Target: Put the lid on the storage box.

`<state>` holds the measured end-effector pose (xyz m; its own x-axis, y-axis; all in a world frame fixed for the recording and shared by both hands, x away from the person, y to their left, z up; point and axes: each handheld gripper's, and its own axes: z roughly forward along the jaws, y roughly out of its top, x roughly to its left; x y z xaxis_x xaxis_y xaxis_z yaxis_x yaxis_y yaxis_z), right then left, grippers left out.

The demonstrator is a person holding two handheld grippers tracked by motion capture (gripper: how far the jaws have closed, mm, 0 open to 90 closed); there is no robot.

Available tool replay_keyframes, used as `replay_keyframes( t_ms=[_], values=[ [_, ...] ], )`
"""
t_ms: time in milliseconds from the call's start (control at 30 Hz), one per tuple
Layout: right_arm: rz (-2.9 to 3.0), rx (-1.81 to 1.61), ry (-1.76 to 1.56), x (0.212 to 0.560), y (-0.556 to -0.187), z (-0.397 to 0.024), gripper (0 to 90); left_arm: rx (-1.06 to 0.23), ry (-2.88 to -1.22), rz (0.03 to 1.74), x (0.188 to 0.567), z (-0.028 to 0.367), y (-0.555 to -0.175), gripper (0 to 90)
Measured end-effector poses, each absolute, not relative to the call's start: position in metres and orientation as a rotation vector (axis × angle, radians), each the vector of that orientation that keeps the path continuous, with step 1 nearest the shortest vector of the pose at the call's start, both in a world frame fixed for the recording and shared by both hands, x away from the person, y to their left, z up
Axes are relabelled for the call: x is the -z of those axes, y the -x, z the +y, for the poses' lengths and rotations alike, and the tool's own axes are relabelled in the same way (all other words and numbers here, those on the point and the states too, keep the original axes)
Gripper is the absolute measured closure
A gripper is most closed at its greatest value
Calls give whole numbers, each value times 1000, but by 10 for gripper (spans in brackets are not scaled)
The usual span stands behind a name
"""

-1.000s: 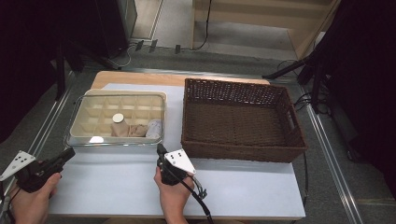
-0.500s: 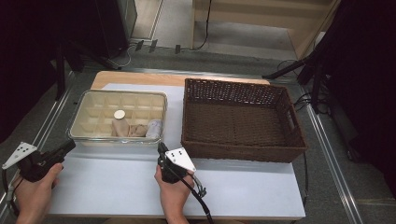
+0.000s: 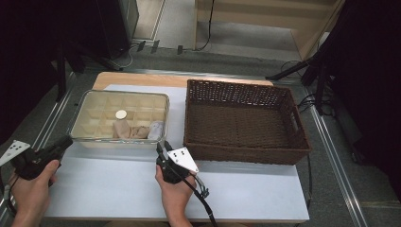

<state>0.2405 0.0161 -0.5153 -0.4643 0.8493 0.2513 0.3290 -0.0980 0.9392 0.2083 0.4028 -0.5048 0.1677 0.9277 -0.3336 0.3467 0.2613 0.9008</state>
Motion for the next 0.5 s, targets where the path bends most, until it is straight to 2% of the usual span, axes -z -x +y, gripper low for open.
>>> replay_keyframes(
  t_ms=[67,100,133,167,233,400,500],
  values=[
    [1728,-1611,-1293,515,-241,17,635,-649,-1284,1401,504,406,-209,711],
    [1728,-1611,-1293,515,-241,17,635,-656,-1274,1403,504,408,-210,711],
    [1726,-1627,-1299,516,-243,18,571,-646,-1268,1405,503,410,-212,630],
    [1726,-1627,-1299,516,-243,18,571,-636,-1276,1404,503,411,-213,630],
    [1735,-1640,-1297,518,-245,20,518,-619,-1310,1408,505,410,-220,563],
    [1767,-1647,-1294,520,-248,25,462,-581,-1302,1410,506,408,-225,534],
    [1768,-1628,-1288,520,-250,26,470,-575,-1306,1408,506,404,-227,527]
  ],
)
